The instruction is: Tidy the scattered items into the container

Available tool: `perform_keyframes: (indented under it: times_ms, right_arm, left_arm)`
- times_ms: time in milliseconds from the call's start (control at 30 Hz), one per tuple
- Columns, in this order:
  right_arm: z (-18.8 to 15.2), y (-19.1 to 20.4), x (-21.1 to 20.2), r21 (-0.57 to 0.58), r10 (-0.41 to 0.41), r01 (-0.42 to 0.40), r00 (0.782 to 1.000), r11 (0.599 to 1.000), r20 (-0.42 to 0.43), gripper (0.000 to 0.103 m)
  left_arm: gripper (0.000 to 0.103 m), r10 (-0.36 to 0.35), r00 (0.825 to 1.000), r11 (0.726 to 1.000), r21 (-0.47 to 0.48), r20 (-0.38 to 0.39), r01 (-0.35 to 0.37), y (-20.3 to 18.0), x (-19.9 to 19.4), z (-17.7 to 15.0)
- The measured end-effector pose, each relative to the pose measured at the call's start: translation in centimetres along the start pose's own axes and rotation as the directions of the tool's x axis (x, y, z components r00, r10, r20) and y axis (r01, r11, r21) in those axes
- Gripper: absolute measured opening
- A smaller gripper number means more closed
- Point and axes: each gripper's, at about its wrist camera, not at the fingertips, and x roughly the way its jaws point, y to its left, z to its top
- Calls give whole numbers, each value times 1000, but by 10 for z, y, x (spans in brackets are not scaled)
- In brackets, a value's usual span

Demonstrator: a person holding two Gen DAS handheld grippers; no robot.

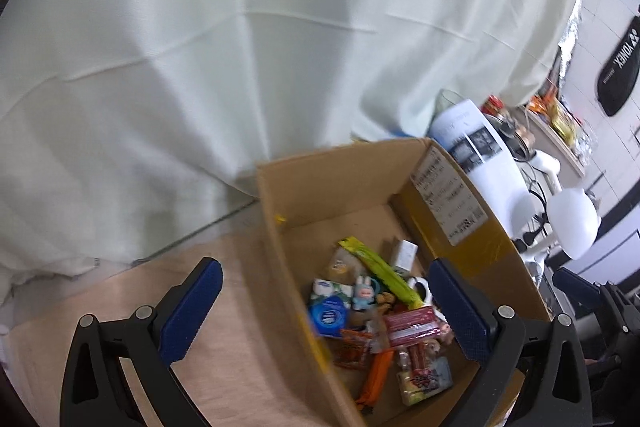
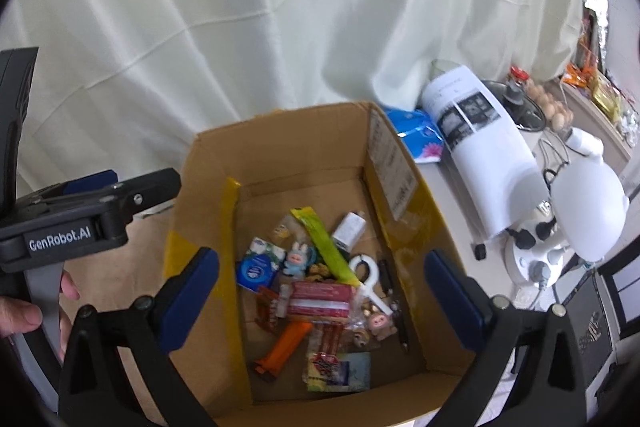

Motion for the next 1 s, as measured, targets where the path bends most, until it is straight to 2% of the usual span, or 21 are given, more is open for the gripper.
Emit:
perform_keyframes:
  times_ms: [233,267,433,600,767,933,1000]
  right_arm:
    - [13,51,-13,-68,84,-80,995,994,46,103]
    - [15,60,-15,-84,91,-87,995,993,51,103]
    - [22,112,-20,-165,158,-146,986,975,61,103]
    - [23,166,-22,-244,233,-216,972,945,43,103]
    - [17,209,-26,-323,269,-248,963,913,20,103]
    - [6,233,-25,-372,266,-247,964,895,-1,103]
    - [0,237,-23,-377,260,-246,966,893,-15,103]
  left_arm:
    - [103,88,995,994,-64,44,-86,54,-42,-11]
    - [103,119,992,990,-78,51,-115,66,-50,-14]
    - [103,258,963,957,-155,80,-244,113,-85,-32]
    - [103,343,936,922,-221,83,-318,155,-118,-54]
    - [103,413,906,883,-285,94,-373,186,-144,-78]
    - [103,448,891,862,-302,79,-407,199,-154,-99]
    - [103,449,891,857,-310,62,-411,202,-154,-108]
